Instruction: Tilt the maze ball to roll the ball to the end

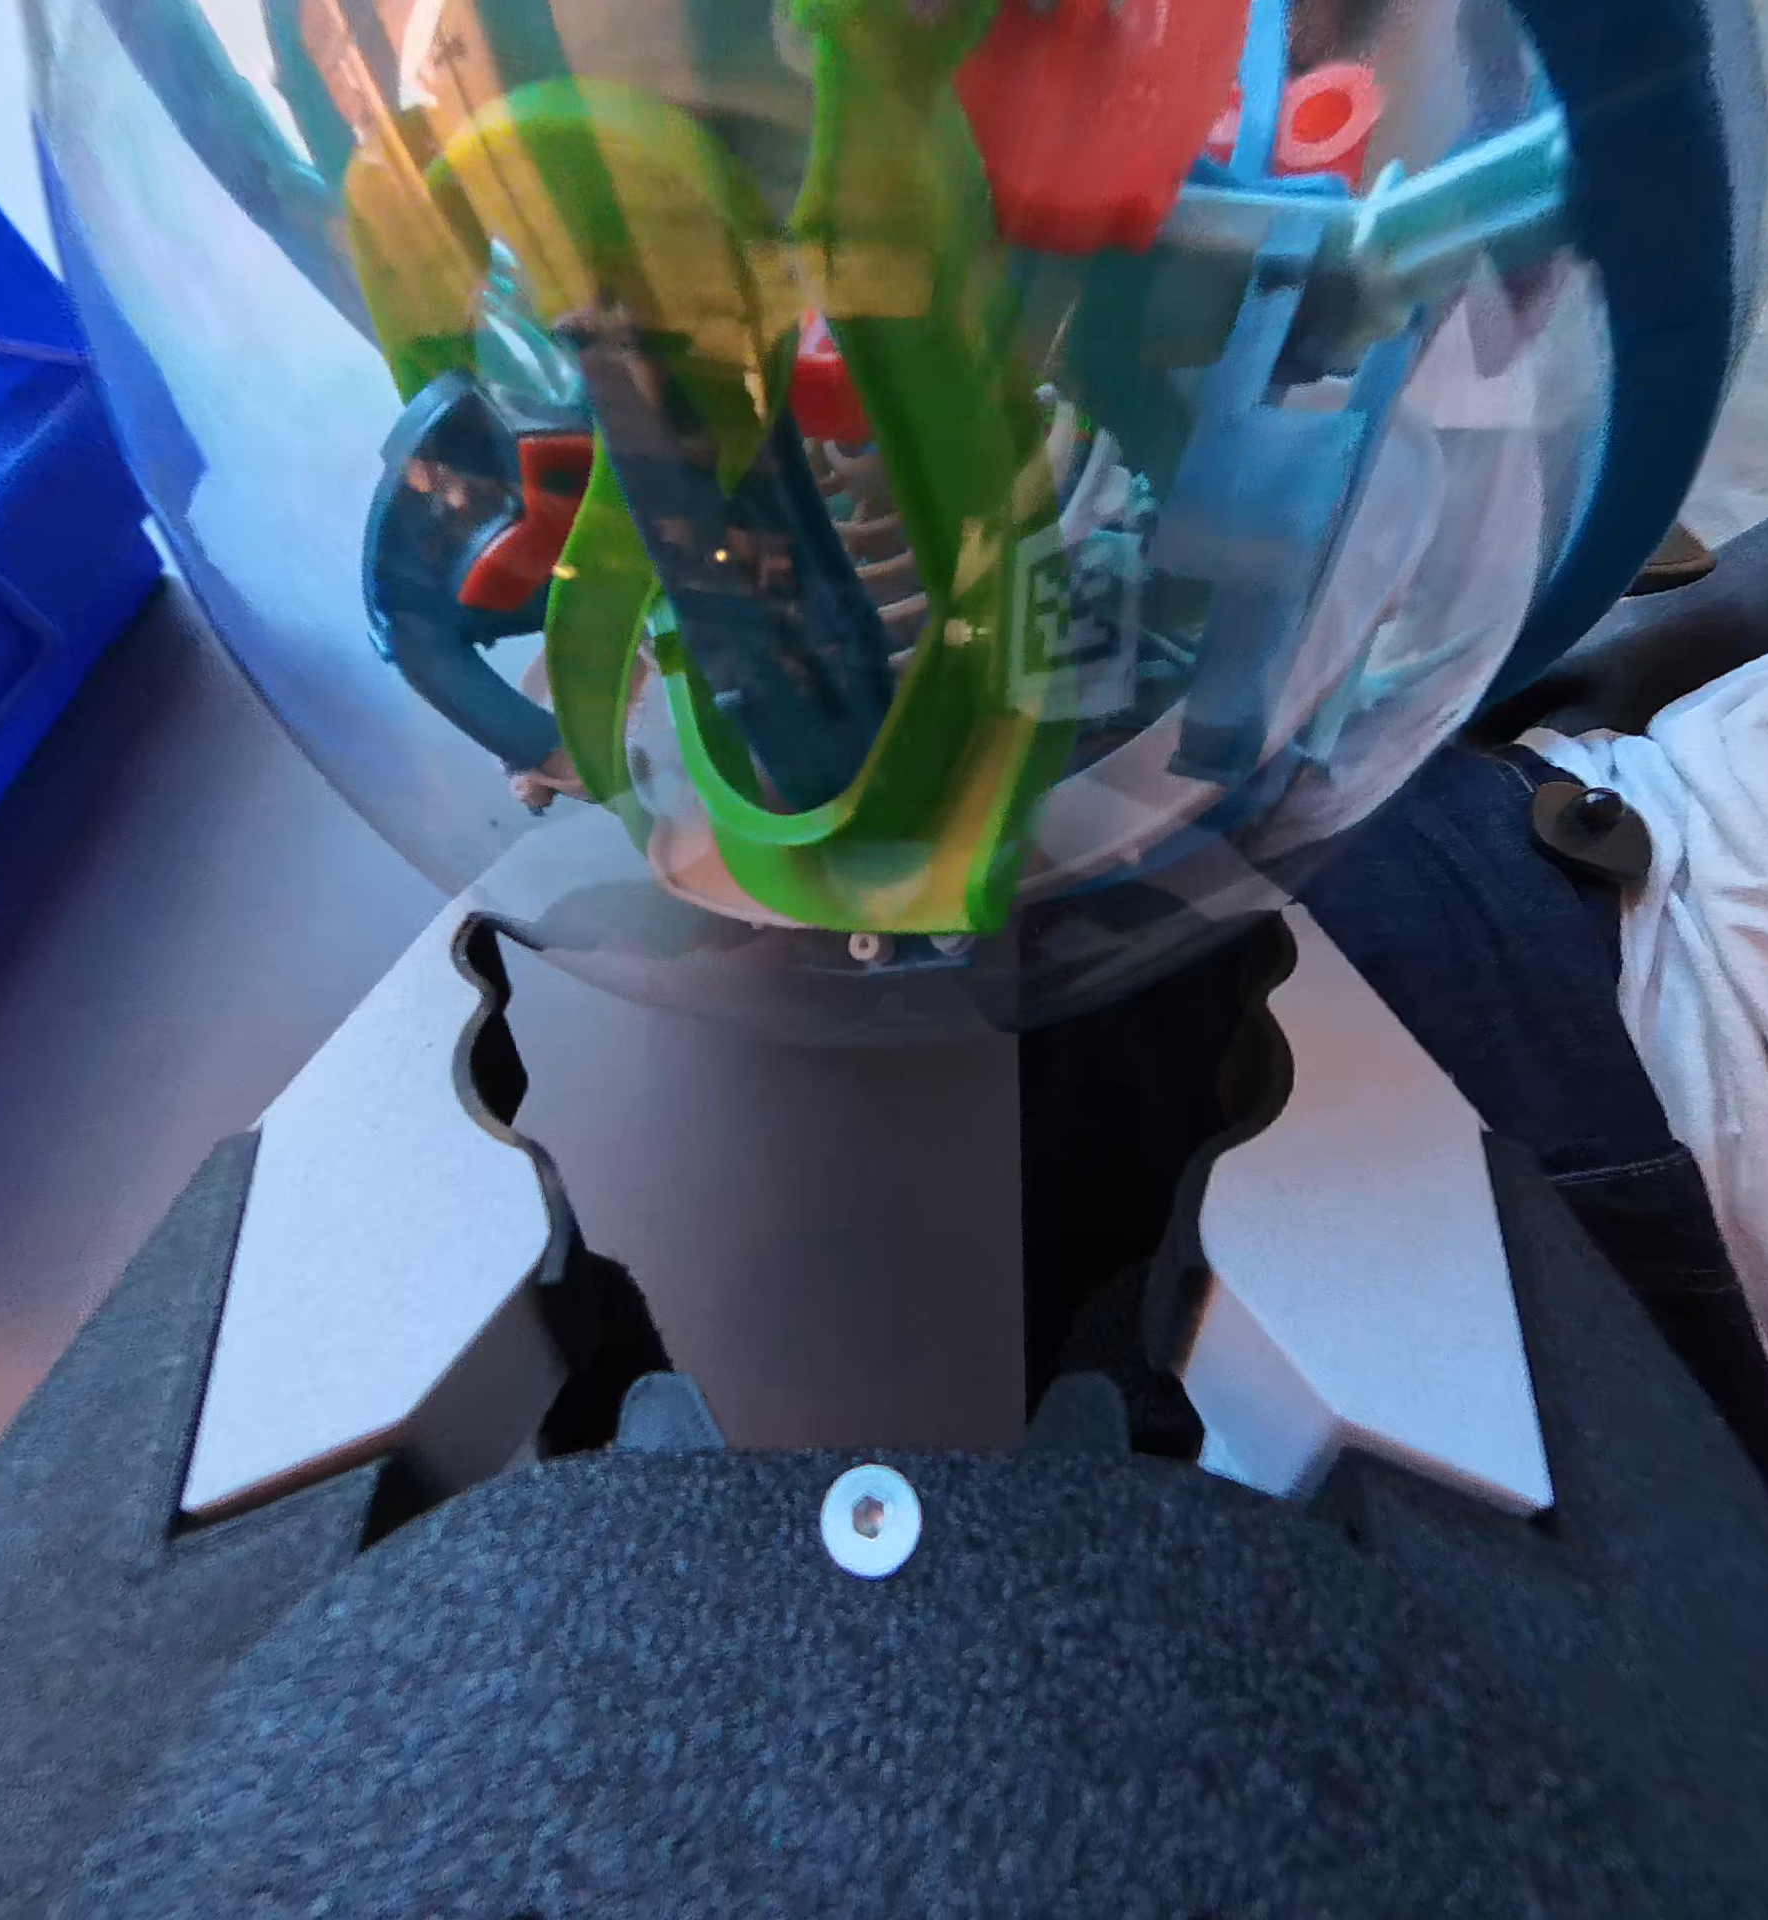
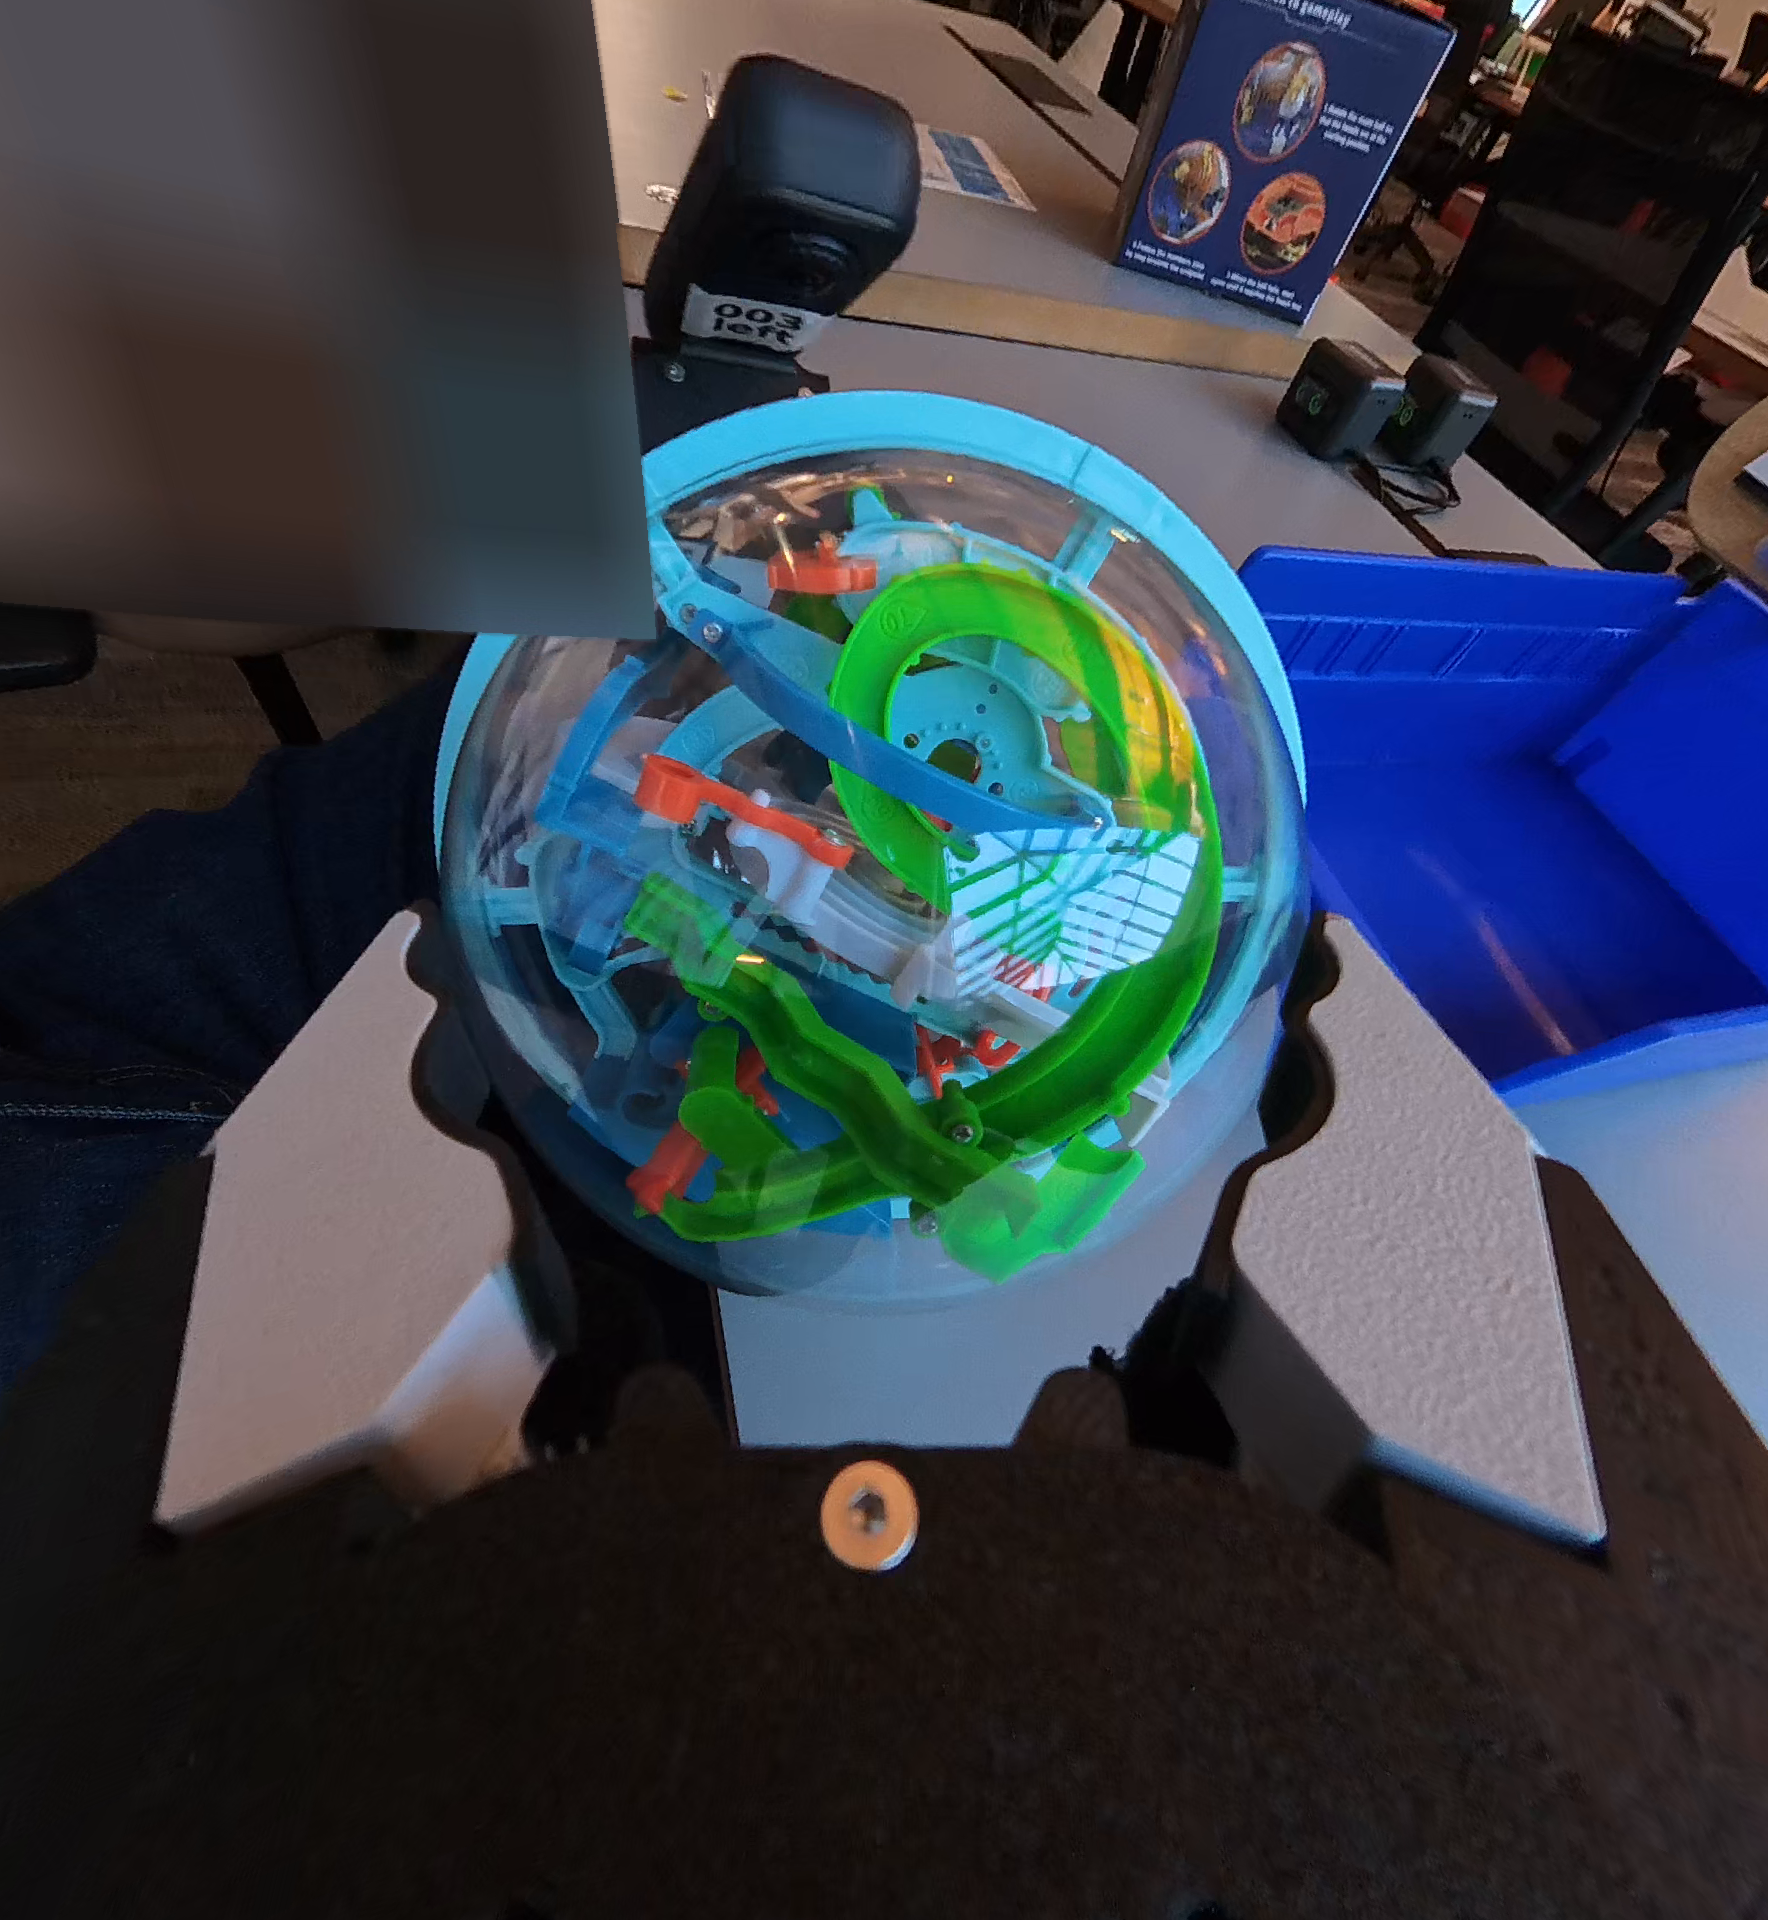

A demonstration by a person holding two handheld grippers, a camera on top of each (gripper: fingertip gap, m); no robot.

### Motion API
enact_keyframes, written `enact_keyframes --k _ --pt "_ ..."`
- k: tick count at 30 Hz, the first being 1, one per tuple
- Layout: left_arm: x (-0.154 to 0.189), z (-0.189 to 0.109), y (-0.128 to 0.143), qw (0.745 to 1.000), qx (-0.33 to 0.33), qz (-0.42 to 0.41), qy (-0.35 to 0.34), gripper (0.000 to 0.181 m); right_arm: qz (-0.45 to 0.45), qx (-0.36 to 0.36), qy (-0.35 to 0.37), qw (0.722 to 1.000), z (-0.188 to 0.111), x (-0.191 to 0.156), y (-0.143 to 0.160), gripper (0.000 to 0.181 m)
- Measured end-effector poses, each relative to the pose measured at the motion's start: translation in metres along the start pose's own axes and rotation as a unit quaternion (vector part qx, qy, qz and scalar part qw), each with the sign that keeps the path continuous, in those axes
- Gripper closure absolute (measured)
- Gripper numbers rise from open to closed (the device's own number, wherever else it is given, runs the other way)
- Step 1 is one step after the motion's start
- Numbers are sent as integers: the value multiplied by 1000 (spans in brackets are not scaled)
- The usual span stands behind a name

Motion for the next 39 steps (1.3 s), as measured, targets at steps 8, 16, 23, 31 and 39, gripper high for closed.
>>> enact_keyframes --k 8,16,23,31,39 --pt "-3 4 -8 997 21 -54 54 22 1 6 4 1000 -4 1 5 30" --pt "3 5 -8 998 17 -38 56 33 32 -7 0 999 -4 -1 -2 30" --pt "3 6 -8 999 14 -30 41 35 132 -36 20 990 -8 13 -27 29" --pt "3 9 -7 999 7 -21 30 37 152 -92 -11 984 12 11 -18 29" --pt "8 7 -4 998 7 -23 56 41 126 -25 -35 991 3 6 -16 29"
Point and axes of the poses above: each gripper's, where its closed fingertips meet, z out along the fingers, y out of its underside, x = y × z across the jaws, the point moved 2 cm from there along -z, back along the fingers, and after that the axes turned 5 degrees about z, right-handed, at the moved point
